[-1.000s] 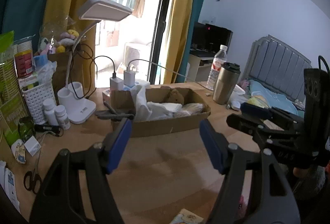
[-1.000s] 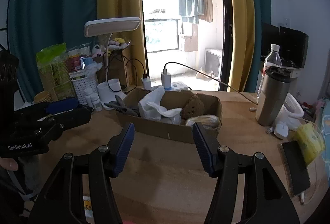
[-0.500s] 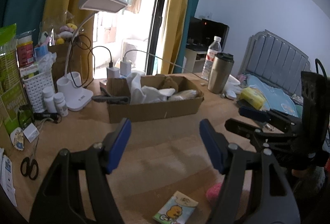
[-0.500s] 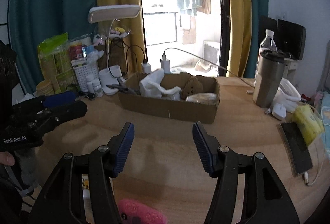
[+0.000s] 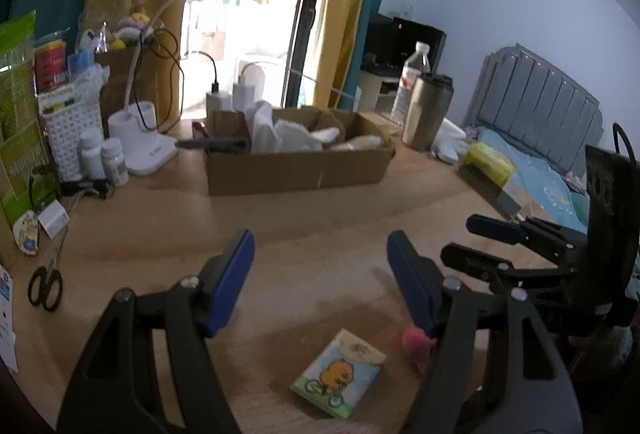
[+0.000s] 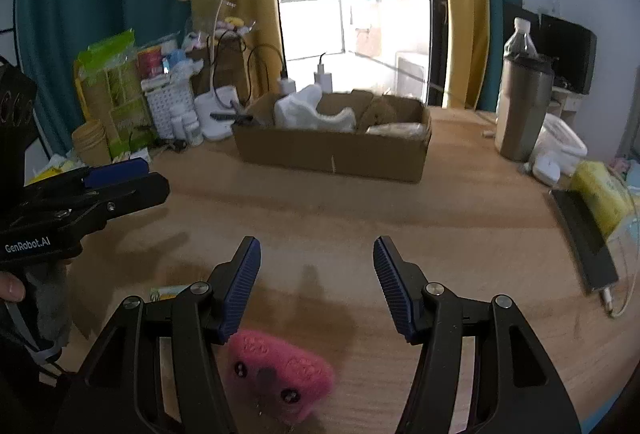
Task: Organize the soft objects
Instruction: 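Withdraw both grippers from the box back toward the desk items, then grasp the pink plush keychain with the right gripper while the left grasps the chick tissue pack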
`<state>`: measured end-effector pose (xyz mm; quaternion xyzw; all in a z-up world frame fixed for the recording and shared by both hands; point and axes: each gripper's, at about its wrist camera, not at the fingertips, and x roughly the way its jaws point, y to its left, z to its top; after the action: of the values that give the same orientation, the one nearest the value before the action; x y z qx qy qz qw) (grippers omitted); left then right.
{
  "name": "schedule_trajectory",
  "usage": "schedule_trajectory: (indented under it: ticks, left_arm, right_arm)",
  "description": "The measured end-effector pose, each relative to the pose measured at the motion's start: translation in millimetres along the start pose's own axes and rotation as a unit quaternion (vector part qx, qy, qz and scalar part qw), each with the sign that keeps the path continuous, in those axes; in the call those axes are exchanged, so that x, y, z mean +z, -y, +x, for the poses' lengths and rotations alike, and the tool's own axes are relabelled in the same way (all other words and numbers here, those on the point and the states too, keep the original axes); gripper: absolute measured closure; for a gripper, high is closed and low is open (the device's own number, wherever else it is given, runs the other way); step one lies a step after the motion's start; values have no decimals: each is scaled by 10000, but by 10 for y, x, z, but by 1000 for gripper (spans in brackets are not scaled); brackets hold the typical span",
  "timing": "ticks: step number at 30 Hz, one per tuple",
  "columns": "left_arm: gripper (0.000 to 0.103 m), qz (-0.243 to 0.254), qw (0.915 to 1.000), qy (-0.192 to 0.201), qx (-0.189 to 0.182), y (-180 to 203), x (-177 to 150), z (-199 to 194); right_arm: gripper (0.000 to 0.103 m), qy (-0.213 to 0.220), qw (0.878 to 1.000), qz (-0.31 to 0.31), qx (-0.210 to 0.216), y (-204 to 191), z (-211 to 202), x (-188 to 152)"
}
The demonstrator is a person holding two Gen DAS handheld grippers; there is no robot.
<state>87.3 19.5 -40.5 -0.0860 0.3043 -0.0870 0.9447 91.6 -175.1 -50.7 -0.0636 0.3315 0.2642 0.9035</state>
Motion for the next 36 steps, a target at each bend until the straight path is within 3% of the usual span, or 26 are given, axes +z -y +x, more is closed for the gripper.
schedule_trajectory:
  ticks: [5, 19, 23, 36]
  left_arm:
    - [33, 16, 9997, -220, -77, 40, -150, 63]
    - [33, 40, 9961, -871, -114, 89, -594, 136]
    - [33, 257, 9946, -1006, -79, 155, -706, 158]
    - [33, 302, 9910, -1302, 41, 124, -823, 303]
  right_arm:
    - [33, -201, 9998, -13, 78, -39, 53, -149]
    - [32, -638, 9977, 52, 221, -112, 148, -446]
    - [19, -712, 9972, 102, 217, -94, 167, -515]
    - [19, -908, 9957, -33, 196, -140, 224, -610]
